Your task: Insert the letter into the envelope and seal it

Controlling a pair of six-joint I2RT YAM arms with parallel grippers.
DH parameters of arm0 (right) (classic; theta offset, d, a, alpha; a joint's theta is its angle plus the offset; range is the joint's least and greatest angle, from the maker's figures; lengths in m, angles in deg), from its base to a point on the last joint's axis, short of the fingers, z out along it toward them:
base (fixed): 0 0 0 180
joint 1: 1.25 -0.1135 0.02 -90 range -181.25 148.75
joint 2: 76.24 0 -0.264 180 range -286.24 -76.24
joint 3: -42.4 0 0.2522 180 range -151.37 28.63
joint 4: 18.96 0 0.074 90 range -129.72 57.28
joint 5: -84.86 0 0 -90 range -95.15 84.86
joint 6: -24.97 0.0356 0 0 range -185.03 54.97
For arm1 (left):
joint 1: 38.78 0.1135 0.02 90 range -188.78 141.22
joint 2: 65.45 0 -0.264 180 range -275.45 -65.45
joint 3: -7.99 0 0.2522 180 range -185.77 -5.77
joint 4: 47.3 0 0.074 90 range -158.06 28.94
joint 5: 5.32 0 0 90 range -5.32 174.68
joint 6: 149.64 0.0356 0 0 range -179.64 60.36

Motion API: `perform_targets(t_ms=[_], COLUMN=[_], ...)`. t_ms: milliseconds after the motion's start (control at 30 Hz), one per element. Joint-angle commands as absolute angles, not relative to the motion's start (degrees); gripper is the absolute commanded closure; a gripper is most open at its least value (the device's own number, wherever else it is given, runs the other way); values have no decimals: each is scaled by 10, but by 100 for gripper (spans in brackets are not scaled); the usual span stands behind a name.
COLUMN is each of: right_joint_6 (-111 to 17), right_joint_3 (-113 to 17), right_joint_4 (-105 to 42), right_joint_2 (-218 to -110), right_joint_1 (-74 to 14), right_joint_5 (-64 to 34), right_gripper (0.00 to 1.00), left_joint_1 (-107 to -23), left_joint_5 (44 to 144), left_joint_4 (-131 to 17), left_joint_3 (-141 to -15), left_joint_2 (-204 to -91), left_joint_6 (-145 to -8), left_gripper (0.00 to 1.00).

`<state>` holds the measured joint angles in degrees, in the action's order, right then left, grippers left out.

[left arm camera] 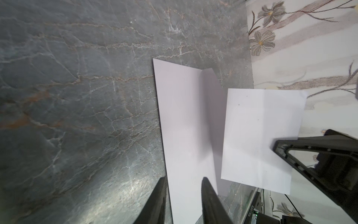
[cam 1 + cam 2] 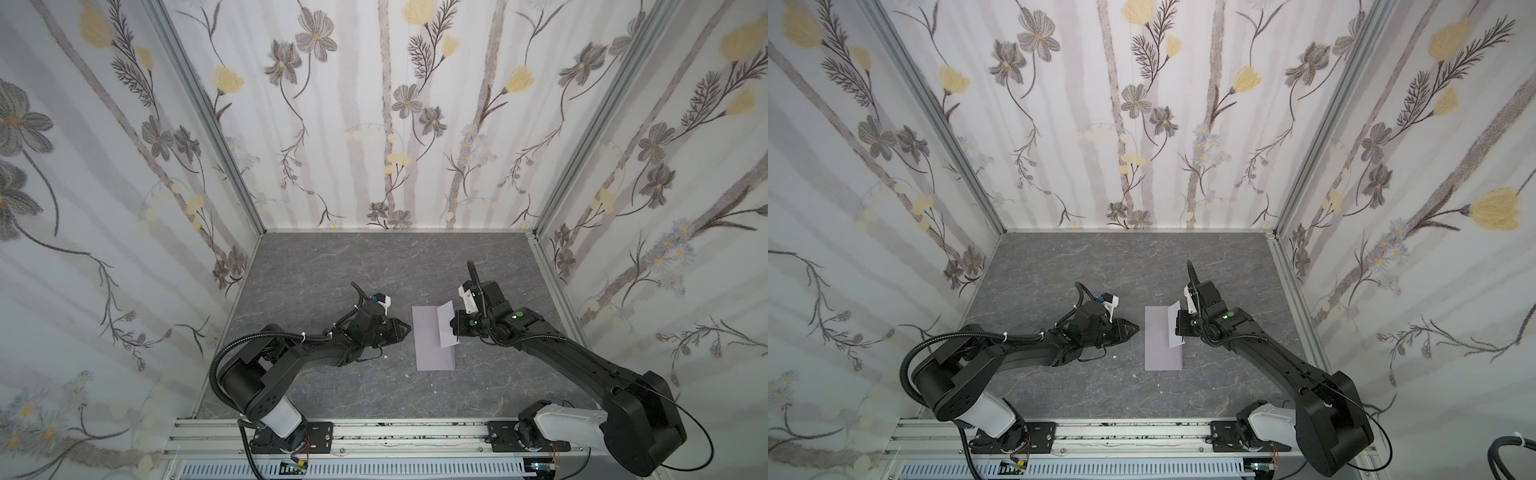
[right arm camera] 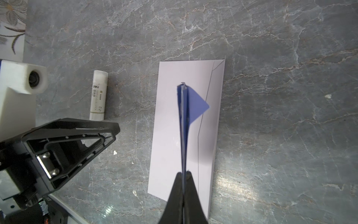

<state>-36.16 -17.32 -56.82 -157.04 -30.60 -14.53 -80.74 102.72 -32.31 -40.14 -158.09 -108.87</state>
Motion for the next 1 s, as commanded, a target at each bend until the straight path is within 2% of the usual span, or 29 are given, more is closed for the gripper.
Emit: perform_targets(t_ms=[0, 967], right_joint_6=[-365, -388], right_joint_3=[-183, -210], right_joint_4=[-586, -622], right_joint_2=[-1580, -1671], right_joint_1=[-307, -313], right_joint_5=[-114, -69], right_gripper=[100, 100], left_joint_1=[-811, -824], left_joint_5=[1027, 1067], left_joint_4=[-276, -219], left_joint_3=[-409, -420], left_joint_2=[-1601, -1680], left_joint_6=[-1097, -1123], left_gripper=[69, 72])
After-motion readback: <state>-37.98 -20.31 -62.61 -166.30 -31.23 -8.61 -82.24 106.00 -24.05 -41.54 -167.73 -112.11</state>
